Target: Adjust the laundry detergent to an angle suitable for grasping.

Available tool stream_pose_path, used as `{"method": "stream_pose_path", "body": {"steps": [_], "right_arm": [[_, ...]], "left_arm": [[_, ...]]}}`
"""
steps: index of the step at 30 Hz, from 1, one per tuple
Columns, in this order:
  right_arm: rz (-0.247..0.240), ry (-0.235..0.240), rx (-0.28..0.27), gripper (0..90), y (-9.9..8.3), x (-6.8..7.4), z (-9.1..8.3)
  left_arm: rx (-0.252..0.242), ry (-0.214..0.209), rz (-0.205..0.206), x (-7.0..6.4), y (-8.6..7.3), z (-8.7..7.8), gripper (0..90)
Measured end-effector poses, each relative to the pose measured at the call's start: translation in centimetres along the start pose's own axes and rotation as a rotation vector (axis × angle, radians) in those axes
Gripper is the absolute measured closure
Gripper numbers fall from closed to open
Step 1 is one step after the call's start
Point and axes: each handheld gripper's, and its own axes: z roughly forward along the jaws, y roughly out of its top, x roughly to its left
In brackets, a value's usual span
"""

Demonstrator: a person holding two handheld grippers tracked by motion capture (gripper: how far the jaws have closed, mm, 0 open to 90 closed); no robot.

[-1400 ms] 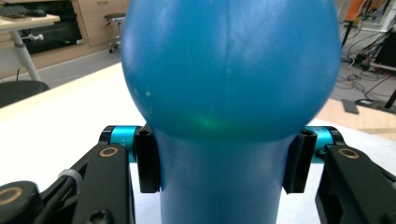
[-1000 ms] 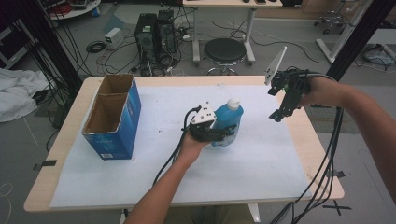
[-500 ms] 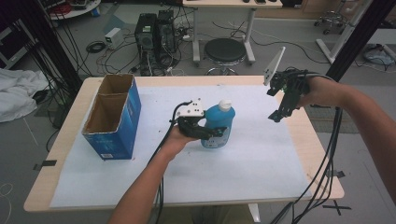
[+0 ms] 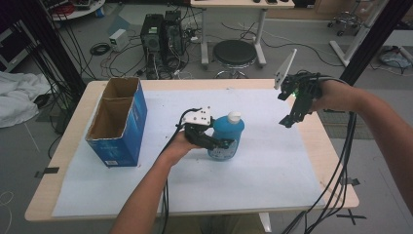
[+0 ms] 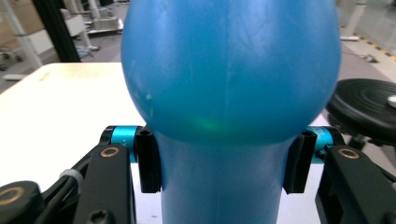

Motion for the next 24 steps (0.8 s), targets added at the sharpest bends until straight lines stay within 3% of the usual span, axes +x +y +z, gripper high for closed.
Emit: {"method": "stream_pose_path", "body": {"steps": [12, 21, 24], "right_arm": [[0.005, -0.002, 0.001, 3.0, 0.0, -0.1, 0.0], [0.011, 0.0, 0.007, 3.0, 0.1, 0.0, 0.1], [0.013, 0.001, 0.009, 3.0, 0.1, 0.0, 0.1]], "left_arm": [[-0.01, -0.042, 0.005, -0.1, -0.4, 0.6, 44.9], [-0.012, -0.043, -0.006, -0.3, -1.1, 1.8, 45.0], [0.01, -0.044, 0.0, -0.2, -1.4, 2.1, 45.0]]}}
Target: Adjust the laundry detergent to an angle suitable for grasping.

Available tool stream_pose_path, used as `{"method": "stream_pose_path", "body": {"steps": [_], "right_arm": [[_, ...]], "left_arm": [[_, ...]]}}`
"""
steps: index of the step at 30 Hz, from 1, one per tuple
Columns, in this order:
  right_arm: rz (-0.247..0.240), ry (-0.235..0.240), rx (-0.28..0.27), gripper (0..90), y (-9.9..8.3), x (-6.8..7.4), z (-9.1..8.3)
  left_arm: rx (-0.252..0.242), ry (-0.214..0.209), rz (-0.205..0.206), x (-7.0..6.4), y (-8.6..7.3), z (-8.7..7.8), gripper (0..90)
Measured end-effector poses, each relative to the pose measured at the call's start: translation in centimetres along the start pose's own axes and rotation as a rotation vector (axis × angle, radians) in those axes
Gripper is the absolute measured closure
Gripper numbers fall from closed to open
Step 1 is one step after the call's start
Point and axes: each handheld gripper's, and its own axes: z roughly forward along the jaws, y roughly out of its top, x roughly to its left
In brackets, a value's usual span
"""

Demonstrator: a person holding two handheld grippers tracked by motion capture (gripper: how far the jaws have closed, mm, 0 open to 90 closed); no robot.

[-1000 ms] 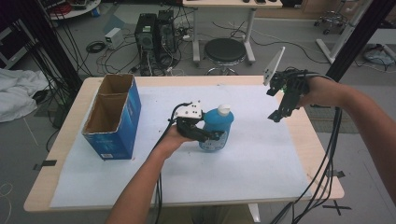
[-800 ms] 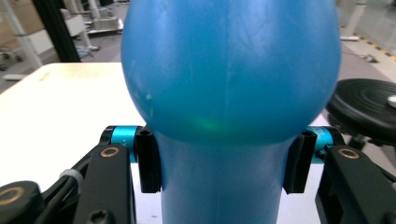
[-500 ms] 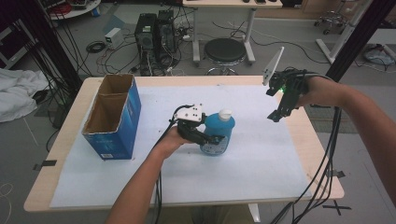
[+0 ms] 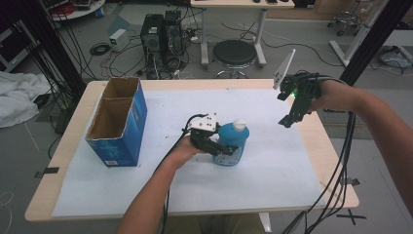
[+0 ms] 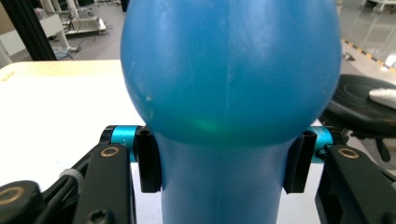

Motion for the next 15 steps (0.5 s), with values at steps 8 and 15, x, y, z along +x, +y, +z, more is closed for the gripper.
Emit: {"method": "stream_pose_path", "body": {"steps": [8, 15], "right_arm": [[-0.001, -0.001, 0.0, 3.0, 0.02, -0.02, 0.0], [-0.005, -0.001, -0.002, 3.0, 0.27, 0.04, -0.02]], "left_arm": [[0.008, -0.005, -0.001, -0.15, -0.49, -0.35, 44.4], [0.024, 0.0, -0.035, -0.37, -0.58, -0.67, 42.5]]}}
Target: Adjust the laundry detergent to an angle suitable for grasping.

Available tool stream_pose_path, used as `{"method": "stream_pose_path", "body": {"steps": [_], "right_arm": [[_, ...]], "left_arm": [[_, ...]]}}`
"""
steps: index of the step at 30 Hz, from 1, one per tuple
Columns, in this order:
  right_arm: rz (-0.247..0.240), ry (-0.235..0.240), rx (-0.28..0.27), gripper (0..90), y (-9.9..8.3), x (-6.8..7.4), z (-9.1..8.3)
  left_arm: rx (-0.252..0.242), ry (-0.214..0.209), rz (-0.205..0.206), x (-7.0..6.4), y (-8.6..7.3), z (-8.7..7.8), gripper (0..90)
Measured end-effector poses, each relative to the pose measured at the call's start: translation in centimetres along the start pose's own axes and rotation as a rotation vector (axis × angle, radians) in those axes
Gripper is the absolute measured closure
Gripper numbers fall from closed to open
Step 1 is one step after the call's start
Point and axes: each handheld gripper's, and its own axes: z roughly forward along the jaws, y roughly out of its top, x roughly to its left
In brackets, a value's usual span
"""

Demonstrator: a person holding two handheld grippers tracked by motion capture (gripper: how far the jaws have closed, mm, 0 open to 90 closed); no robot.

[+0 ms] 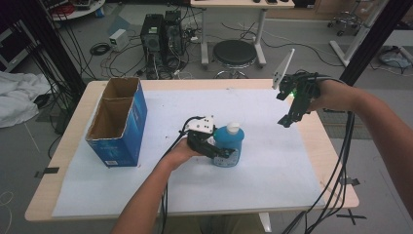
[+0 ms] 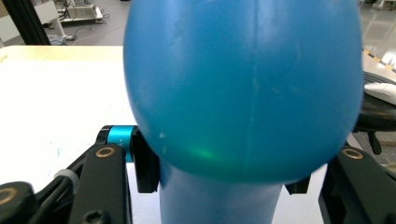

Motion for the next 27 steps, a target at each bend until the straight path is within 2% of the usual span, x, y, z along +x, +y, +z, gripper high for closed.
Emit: {"method": "stream_pose_path", "body": {"steps": [3, 5, 10, 12, 13, 16, 21, 23, 27], "right_arm": [[-0.005, 0.0, -0.003, 3.0, 0.1, 0.1, 0.0], [-0.006, 0.0, -0.003, 3.0, 0.1, 0.1, 0.0], [-0.002, -0.003, -0.007, 3.0, 0.0, 0.1, -0.1], [-0.003, -0.003, -0.006, 3.0, 0.0, 0.1, -0.1], [-0.005, -0.003, -0.007, 3.0, -0.1, 0.1, -0.1], [-0.005, -0.005, -0.007, 3.0, -0.1, 0.2, -0.2], [-0.001, -0.007, -0.008, 3.0, -0.1, 0.1, -0.2], [-0.006, -0.006, -0.008, 3.0, -0.1, 0.1, -0.2], [-0.007, -0.006, -0.009, 3.0, -0.1, 0.2, -0.2]], "left_arm": [[0.006, 0.005, -0.018, 0.0, 0.0, 0.0, 41.5], [0.011, 0.016, -0.03, -0.1, 0.0, 0.1, 34.9], [-0.003, 0.022, -0.029, -0.2, 0.2, -0.2, 34.4], [-0.003, 0.024, -0.038, -0.2, 0.2, -0.2, 29.2], [-0.001, 0.028, -0.049, -0.2, 0.2, -0.4, 29.2], [-0.006, 0.026, -0.052, -0.4, 0.4, -0.6, 28.2], [-0.01, 0.05, -0.051, -0.6, 0.6, -1.4, 24.8], [-0.006, 0.06, -0.062, -0.6, 0.5, -1.6, 19.9], [-0.012, 0.067, -0.063, -0.8, 0.5, -2.3, 19.8]]}}
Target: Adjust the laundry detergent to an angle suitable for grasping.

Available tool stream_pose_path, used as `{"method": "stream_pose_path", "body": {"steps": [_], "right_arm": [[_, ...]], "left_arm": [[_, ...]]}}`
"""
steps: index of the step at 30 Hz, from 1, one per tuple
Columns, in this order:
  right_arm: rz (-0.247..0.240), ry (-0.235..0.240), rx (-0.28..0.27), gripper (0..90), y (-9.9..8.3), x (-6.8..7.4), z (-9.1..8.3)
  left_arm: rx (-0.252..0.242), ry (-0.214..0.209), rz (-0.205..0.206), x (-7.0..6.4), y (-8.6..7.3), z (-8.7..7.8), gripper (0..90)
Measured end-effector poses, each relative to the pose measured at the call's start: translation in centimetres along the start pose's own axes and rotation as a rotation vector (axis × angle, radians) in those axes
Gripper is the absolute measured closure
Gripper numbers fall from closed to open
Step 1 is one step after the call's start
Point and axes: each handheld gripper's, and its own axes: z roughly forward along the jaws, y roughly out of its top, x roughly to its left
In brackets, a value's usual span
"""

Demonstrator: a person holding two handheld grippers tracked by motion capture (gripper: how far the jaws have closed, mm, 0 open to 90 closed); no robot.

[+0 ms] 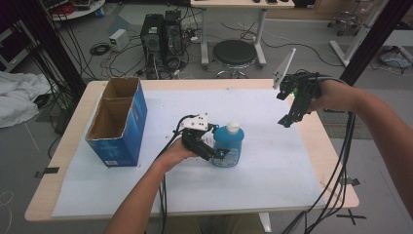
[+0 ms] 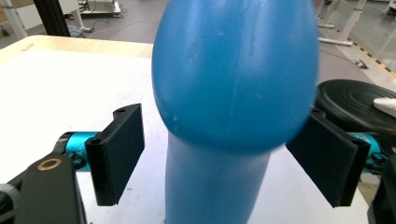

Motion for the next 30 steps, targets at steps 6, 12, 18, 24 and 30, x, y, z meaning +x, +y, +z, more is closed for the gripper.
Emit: {"method": "stream_pose_path", "body": {"steps": [6, 12, 18, 24, 30], "right_arm": [[0.004, -0.002, -0.001, 3.0, -0.1, 0.0, -0.1], [0.002, -0.007, 0.001, 3.0, -0.3, 0.1, -0.3], [0.0, -0.012, -0.01, 3.0, -0.5, 0.1, -0.4], [-0.001, -0.011, -0.01, 3.0, -0.5, 0.3, -0.5], [0.001, -0.015, -0.013, 3.0, -0.6, 0.4, -0.6]], "left_arm": [[0.01, 0.024, 0.006, -0.4, 0.2, -0.8, 19.8], [0.016, 0.063, -0.009, -1.0, 0.7, -2.5, 19.8], [0.034, 0.108, -0.096, -1.2, 0.9, -4.9, 19.7], [0.064, 0.208, -0.119, -1.1, 2.2, -6.9, 19.7], [0.162, 0.256, -0.077, -0.4, 4.2, -8.4, 19.8]]}}
